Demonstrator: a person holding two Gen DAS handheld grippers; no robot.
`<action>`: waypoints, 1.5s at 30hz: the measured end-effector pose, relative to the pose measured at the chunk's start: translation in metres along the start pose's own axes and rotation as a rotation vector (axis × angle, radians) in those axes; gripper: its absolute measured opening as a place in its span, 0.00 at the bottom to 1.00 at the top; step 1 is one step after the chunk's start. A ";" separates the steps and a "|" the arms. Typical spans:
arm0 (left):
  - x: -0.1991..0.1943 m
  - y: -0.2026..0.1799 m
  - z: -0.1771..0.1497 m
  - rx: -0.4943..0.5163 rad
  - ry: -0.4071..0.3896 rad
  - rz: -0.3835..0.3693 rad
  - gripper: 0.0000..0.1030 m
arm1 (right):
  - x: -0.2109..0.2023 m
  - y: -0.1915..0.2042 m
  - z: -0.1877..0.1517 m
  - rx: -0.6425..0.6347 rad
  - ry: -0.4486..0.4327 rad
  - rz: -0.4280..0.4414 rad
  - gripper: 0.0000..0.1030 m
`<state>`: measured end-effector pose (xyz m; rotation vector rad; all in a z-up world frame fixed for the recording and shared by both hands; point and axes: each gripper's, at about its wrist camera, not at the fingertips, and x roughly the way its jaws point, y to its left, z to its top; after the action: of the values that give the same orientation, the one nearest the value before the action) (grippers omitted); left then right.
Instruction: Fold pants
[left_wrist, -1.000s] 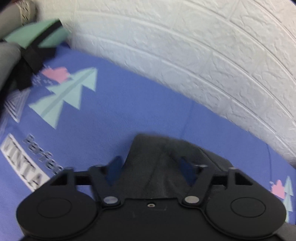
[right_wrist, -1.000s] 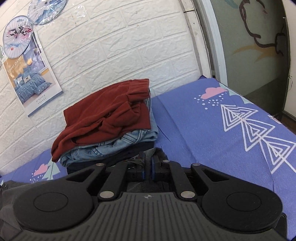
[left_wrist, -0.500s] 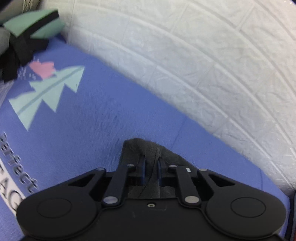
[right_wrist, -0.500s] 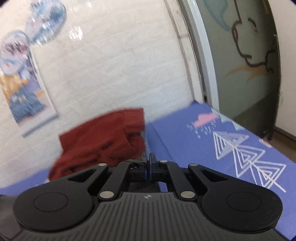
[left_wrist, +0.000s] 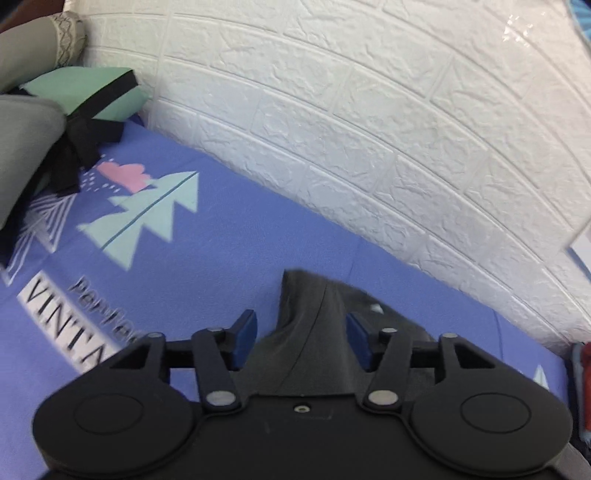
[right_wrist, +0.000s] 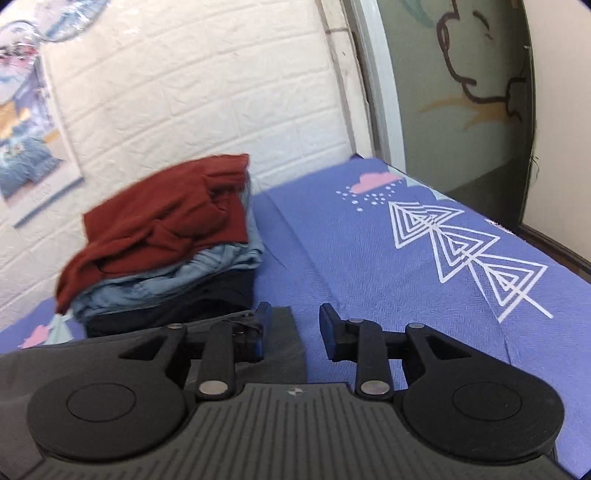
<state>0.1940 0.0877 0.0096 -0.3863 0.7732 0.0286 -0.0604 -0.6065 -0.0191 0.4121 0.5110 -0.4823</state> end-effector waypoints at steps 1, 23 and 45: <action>-0.011 0.005 -0.007 0.002 -0.002 -0.009 1.00 | -0.008 0.003 -0.003 -0.005 -0.006 0.033 0.50; -0.135 0.116 -0.152 -0.309 0.001 -0.022 1.00 | -0.050 0.036 -0.066 -0.016 0.061 0.141 0.64; -0.096 0.117 -0.167 -0.474 -0.086 -0.232 1.00 | -0.135 -0.001 -0.159 0.492 0.028 0.257 0.87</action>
<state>-0.0075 0.1492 -0.0715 -0.9170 0.6277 0.0108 -0.2222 -0.4858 -0.0723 0.9452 0.3550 -0.3496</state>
